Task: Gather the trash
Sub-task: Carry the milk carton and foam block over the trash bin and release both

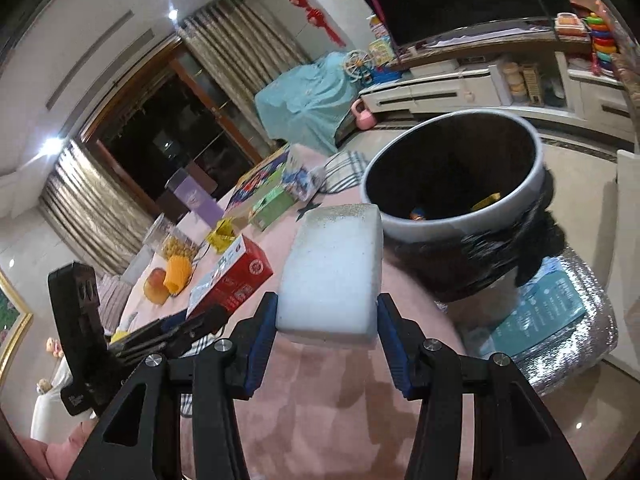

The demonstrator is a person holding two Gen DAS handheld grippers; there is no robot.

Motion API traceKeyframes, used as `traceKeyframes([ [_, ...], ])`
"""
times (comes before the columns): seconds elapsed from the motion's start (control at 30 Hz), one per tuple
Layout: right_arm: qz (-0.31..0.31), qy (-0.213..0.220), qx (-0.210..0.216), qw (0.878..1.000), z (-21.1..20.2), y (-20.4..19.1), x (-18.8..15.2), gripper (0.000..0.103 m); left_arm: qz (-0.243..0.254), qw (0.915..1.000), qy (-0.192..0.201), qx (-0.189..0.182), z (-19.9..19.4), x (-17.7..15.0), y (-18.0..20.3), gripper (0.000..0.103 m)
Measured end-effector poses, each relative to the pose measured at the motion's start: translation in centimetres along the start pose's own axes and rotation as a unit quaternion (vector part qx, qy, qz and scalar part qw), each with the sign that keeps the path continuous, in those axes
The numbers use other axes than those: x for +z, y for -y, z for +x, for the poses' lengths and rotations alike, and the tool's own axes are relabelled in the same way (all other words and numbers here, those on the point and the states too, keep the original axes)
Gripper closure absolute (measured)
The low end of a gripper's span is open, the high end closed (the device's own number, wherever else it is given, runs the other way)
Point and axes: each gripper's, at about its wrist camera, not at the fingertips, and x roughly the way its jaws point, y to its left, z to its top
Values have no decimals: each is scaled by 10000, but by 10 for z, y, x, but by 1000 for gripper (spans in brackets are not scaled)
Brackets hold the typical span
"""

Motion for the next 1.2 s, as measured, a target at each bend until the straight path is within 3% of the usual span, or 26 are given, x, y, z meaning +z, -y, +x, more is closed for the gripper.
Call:
traceKeyframes([
  [0.47, 129, 239, -344, 9990, -12, 32, 39, 53, 314, 9993, 20, -178, 22, 31, 38, 51],
  [1.2, 29, 275, -632, 9976, 7, 66, 95, 53, 641, 9978, 17, -156, 65, 86, 72, 51],
])
